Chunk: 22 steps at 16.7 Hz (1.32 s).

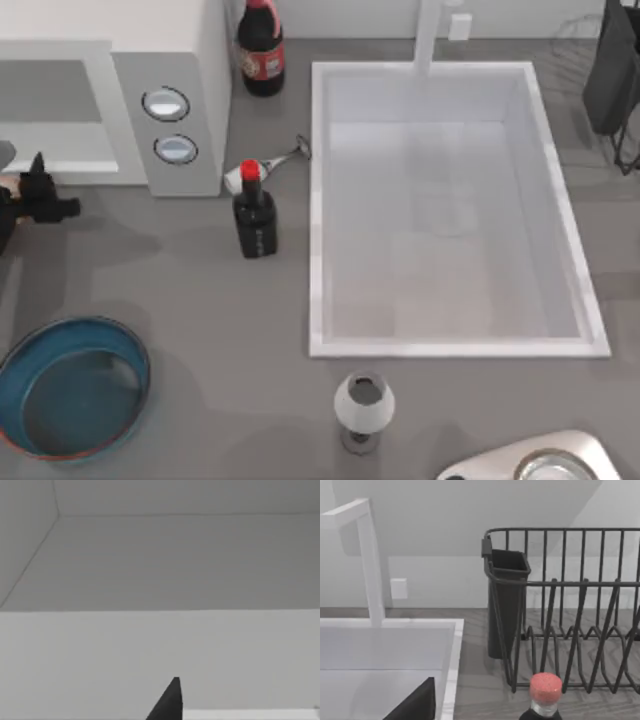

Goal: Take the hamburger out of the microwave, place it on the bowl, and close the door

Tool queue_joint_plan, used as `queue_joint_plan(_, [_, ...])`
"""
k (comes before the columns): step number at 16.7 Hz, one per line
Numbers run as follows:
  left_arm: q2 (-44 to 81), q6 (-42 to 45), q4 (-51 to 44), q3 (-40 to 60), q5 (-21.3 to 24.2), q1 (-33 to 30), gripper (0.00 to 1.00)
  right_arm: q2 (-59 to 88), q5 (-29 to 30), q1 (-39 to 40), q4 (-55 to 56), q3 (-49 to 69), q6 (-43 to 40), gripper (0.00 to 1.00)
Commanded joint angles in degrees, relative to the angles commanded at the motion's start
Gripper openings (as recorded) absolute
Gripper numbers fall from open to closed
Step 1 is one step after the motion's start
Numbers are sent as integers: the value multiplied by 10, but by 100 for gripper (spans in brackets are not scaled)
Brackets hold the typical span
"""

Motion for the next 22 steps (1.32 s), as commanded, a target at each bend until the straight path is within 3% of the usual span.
queue_joint_plan(9, [-210,1,-213,2,-2,1,0,0,0,0,0,0,0,100])
queue_joint_plan(16, [-220,-3,-228,3,-5,-1,0,0,0,0,0,0,0,100])
queue_joint_plan(22, [-225,-150,-370,61,-56,-45,0,0,0,0,0,0,0,100])
